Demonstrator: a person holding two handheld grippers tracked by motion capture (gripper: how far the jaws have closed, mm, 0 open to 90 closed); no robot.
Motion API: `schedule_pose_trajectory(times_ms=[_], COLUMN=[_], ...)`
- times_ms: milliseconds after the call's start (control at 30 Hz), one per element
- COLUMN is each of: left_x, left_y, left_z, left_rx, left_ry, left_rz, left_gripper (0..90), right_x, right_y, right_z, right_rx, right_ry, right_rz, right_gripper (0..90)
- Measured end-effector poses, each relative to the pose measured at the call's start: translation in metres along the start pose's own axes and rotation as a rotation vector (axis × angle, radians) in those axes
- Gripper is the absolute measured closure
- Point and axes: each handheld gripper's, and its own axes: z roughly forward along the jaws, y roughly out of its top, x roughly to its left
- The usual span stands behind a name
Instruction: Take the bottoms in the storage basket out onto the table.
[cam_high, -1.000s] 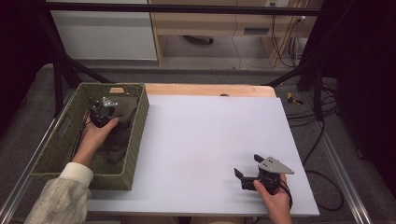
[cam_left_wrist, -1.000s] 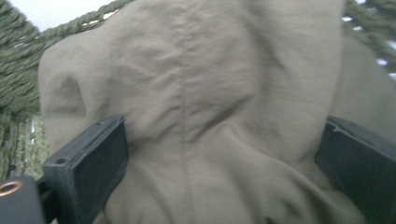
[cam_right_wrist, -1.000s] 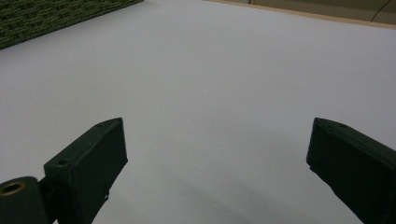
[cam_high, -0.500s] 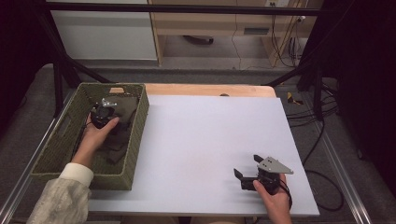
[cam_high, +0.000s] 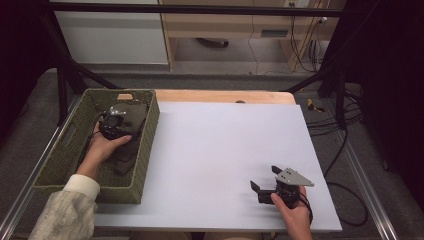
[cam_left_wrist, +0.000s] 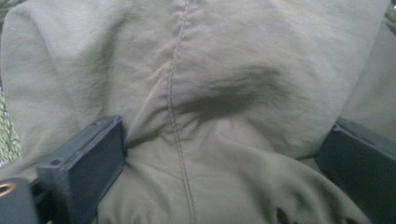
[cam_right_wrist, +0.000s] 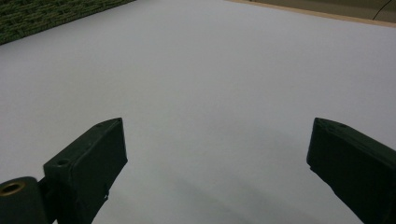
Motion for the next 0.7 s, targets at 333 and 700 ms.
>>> schedule_pose_trajectory(times_ms=[333, 700], left_x=[-0.005, -0.005], left_y=[0.000, 0.002], left_z=[-0.001, -0.010], left_rx=[0.047, 0.091], left_ry=[0.047, 0.047], left_rz=[0.040, 0.057], left_gripper=[31.4, 69.6], right_x=[0.000, 0.001], right_y=[0.000, 0.000], right_z=[0.000, 0.001], right_rx=[0.005, 0.009], right_ry=[0.001, 0.005], right_rz=[-0.004, -0.014], right_gripper=[5.7, 6.6])
